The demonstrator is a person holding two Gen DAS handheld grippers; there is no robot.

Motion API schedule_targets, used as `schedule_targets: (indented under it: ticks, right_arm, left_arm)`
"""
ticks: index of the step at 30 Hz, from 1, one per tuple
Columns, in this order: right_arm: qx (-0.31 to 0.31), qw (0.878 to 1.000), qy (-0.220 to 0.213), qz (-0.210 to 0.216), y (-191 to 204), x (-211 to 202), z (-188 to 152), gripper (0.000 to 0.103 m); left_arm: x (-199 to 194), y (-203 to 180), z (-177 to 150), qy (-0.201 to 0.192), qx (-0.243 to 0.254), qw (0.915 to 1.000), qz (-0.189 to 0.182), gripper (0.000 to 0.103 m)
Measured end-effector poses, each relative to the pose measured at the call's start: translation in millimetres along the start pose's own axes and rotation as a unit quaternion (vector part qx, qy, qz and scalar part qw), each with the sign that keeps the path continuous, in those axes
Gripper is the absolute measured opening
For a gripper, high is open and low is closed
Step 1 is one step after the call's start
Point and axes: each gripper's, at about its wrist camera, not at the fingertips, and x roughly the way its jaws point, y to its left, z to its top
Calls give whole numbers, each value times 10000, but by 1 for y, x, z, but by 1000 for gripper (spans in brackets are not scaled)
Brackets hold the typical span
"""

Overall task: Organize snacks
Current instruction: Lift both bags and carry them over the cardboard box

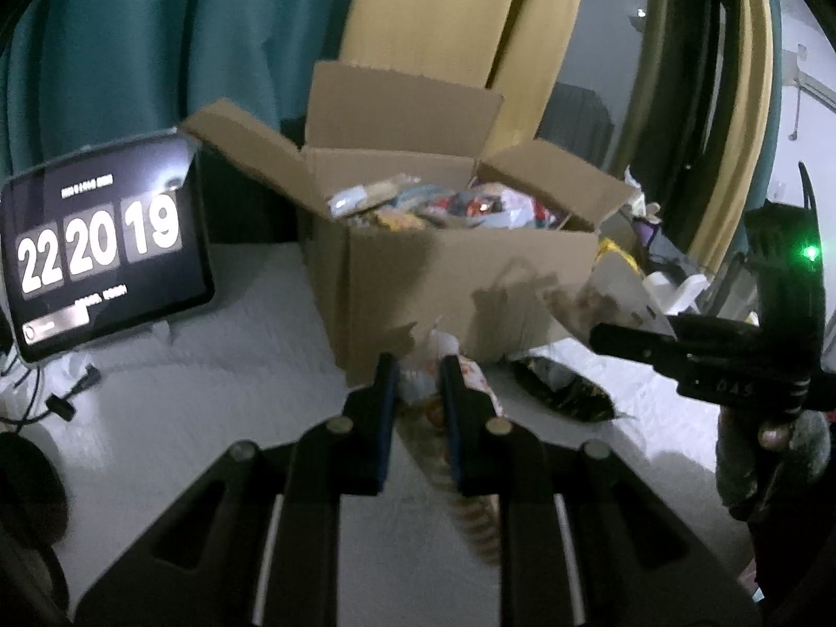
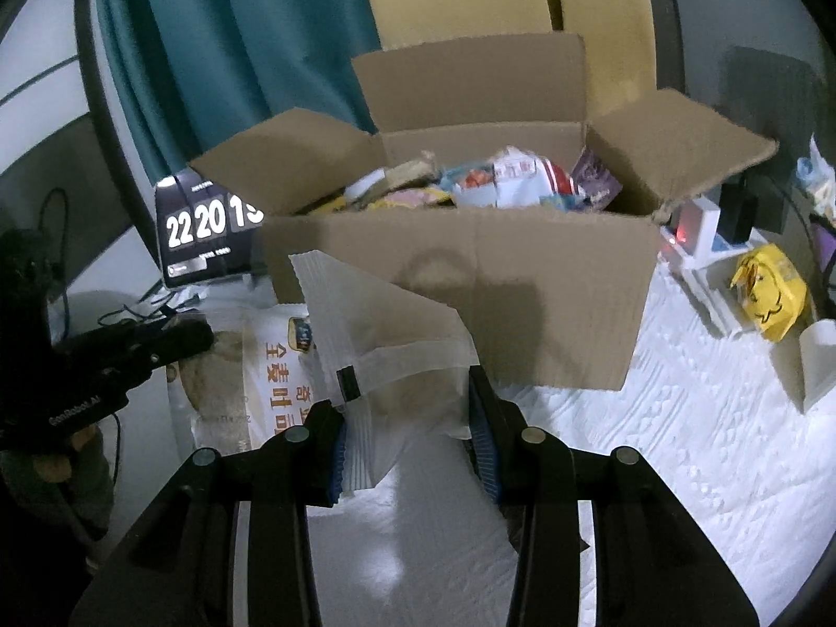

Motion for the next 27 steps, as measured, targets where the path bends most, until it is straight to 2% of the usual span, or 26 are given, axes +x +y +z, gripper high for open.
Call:
schedule_targets:
  ticks: [12, 20, 27]
  right_arm:
    - [-228, 9981, -566, -27, 4, -55, 23, 41]
    - [-317, 9956, -876, -94, -10, -70, 51, 41]
    - [-455, 9927, -1098, -198, -28, -61, 90, 41]
  left_arm:
    - [-48, -31, 42, -656, 240, 9974, 158, 17]
    - [-46, -36, 79, -925, 286, 9949, 282, 17]
    - [-22, -30, 118, -1110, 361, 9922, 444, 17]
